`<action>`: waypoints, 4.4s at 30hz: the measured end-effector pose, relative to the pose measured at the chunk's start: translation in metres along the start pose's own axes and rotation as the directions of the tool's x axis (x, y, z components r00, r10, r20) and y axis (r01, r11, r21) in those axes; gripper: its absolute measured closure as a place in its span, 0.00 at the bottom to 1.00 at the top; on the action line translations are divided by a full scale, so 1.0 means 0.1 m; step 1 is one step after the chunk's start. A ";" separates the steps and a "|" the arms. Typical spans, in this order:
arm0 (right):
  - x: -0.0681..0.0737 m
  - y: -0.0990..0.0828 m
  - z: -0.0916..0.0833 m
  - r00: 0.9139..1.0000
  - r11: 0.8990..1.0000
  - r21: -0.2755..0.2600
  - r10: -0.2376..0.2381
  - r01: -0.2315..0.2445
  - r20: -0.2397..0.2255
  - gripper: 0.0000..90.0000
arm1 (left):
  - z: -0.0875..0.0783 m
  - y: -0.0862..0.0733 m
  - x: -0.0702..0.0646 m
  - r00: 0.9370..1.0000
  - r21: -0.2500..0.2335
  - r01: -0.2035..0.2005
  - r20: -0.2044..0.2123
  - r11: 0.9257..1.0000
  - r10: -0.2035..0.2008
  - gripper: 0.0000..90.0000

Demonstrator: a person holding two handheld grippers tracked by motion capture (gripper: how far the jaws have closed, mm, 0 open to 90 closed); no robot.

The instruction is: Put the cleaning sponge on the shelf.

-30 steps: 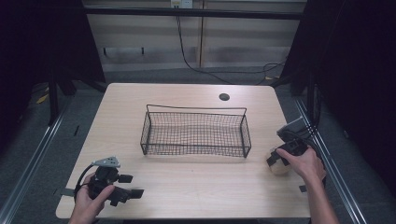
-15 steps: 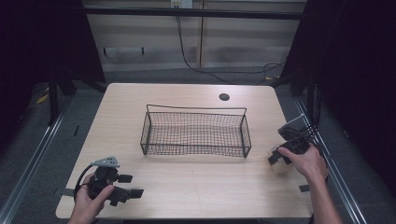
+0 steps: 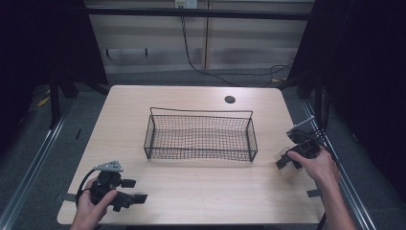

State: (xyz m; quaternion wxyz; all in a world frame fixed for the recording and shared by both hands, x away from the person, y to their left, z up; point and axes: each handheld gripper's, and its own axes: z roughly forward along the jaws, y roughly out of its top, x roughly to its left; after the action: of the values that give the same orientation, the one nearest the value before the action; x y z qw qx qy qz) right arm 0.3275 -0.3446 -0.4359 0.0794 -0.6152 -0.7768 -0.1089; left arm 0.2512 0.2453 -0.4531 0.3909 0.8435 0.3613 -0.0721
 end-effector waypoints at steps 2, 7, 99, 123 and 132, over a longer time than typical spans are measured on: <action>0.00 0.00 -0.01 1.000 1.000 -0.004 -0.002 0.002 -0.001 0.30 | 0.00 0.00 0.00 1.000 -0.002 0.001 0.001 1.000 -0.001 0.18; 0.04 0.00 -0.11 1.000 1.000 -0.013 -0.020 0.020 -0.001 0.30 | 0.00 0.00 0.00 1.000 -0.002 0.001 0.005 1.000 -0.001 0.18; 1.29 0.81 -0.52 0.951 0.953 -0.025 -0.302 0.301 -0.065 0.30 | -0.01 0.00 0.00 1.000 -0.011 0.004 0.002 1.000 -0.004 0.18; 1.36 1.10 -0.25 0.983 0.987 -0.022 -0.163 0.162 -0.082 0.30 | -0.02 0.00 0.01 1.000 -0.007 0.002 0.004 1.000 -0.002 0.18; 1.34 1.17 -0.13 0.996 0.998 -0.034 -0.061 0.059 -0.067 0.30 | -0.01 0.00 0.00 1.000 -0.008 0.007 0.006 1.000 -0.007 0.18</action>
State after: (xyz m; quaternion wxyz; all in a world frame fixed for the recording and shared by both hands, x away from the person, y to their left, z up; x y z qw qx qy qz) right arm 0.4107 -0.1961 -0.3806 0.0925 -0.5886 -0.7899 -0.1446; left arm 0.2511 0.2463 -0.4521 0.3952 0.8404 0.3634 -0.0747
